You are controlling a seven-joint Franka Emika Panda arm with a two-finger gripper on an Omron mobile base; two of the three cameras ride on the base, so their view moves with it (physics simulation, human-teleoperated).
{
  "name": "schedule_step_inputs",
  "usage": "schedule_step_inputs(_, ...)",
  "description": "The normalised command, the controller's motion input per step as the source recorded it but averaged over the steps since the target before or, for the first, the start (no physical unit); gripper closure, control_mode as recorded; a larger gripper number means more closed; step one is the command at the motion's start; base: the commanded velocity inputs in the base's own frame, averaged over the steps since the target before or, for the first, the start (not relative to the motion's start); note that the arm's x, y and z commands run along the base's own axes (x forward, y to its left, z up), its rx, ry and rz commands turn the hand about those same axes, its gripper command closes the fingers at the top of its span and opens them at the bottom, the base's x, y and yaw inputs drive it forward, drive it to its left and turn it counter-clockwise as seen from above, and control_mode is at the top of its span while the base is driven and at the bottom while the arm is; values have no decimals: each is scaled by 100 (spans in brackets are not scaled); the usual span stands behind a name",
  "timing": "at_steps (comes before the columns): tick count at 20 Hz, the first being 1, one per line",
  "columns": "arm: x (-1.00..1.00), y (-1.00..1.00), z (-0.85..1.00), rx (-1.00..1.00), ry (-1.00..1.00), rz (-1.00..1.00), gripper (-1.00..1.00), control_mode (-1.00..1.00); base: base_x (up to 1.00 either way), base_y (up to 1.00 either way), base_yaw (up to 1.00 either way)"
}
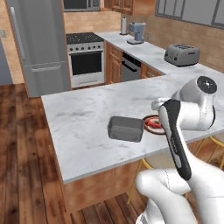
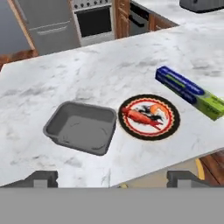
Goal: Retrieve the tupperware and aluminum foil from the cabinet and place them on the dining counter near the plate with fish and shrimp to prepare for storing leftovers.
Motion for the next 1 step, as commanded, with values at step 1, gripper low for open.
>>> schedule_step_inputs(1, -51, -47, 0, 2, -14, 6, -100, -100, 0, 0, 0)
